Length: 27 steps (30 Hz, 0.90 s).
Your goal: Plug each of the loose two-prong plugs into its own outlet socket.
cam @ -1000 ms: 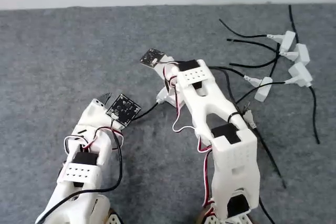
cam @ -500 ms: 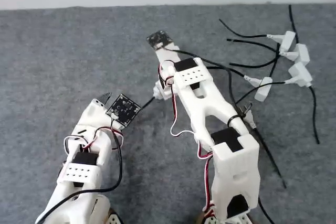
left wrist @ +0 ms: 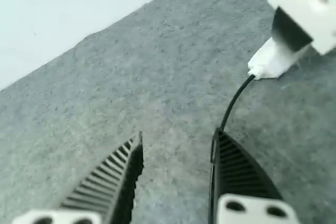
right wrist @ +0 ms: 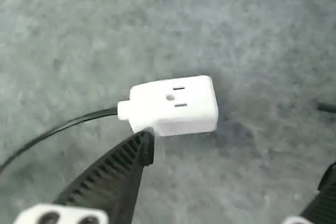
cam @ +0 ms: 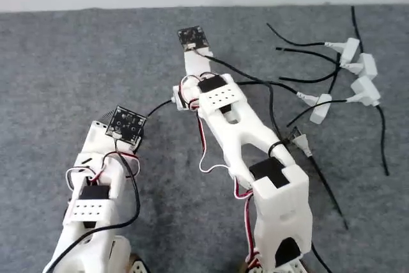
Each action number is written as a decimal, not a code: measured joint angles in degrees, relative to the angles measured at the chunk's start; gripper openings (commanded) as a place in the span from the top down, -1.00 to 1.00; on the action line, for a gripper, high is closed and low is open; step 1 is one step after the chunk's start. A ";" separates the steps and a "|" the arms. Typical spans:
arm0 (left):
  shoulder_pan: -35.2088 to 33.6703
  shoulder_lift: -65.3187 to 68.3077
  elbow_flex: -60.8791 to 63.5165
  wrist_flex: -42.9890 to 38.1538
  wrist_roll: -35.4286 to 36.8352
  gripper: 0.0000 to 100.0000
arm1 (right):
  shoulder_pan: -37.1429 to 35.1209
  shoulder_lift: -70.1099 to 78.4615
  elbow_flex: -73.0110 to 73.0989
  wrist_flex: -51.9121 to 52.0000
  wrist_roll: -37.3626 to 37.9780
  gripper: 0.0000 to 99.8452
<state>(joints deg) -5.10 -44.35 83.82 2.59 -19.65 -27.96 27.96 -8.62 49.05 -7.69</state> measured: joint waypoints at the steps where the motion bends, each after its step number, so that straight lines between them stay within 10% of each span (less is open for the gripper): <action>1: 0.00 0.00 0.00 0.00 0.00 0.59 | 0.35 -0.35 0.00 1.93 0.97 0.06; 16: 0.18 0.00 0.00 0.00 -0.44 0.59 | 2.73 -23.21 11.87 25.41 25.32 0.06; 27: 2.55 0.00 0.00 0.09 -2.99 0.59 | 22.59 -34.20 27.16 24.35 39.91 0.06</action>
<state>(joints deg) -2.55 -44.35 83.82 2.68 -22.64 -5.36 -6.24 18.55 73.41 32.22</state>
